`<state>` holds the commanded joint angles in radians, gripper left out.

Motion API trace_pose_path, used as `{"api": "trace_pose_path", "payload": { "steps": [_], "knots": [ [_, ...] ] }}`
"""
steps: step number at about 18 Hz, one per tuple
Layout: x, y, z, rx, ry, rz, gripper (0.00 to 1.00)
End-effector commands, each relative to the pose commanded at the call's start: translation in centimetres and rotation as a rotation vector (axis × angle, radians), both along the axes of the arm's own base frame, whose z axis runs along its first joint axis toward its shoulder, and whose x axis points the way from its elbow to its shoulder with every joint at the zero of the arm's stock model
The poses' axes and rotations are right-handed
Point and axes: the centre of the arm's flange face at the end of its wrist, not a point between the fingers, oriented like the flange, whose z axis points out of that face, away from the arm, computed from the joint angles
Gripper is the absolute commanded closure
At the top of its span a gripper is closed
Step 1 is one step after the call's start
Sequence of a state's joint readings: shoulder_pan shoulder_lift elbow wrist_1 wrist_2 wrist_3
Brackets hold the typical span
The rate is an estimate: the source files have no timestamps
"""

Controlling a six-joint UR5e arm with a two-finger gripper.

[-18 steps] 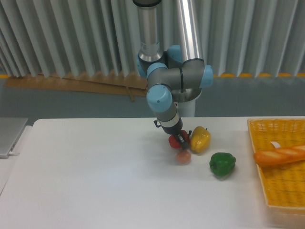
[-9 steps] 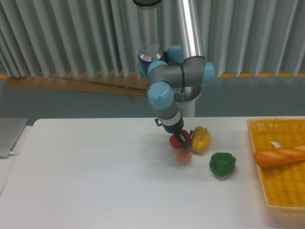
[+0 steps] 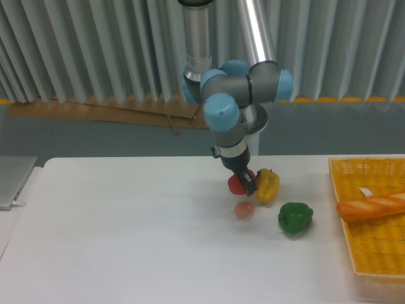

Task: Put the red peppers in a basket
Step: 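Lift the red pepper up off the table, then carry the red pepper over the orange basket and lower it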

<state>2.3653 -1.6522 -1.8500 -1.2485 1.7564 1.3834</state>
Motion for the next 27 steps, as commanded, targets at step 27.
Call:
{"api": "trace_pose_path", "payload": {
  "steps": [27],
  "knots": [
    [-16.8, -16.0, 5.4, 0.042, -0.173, -0.533, 0.50]
  ]
}}
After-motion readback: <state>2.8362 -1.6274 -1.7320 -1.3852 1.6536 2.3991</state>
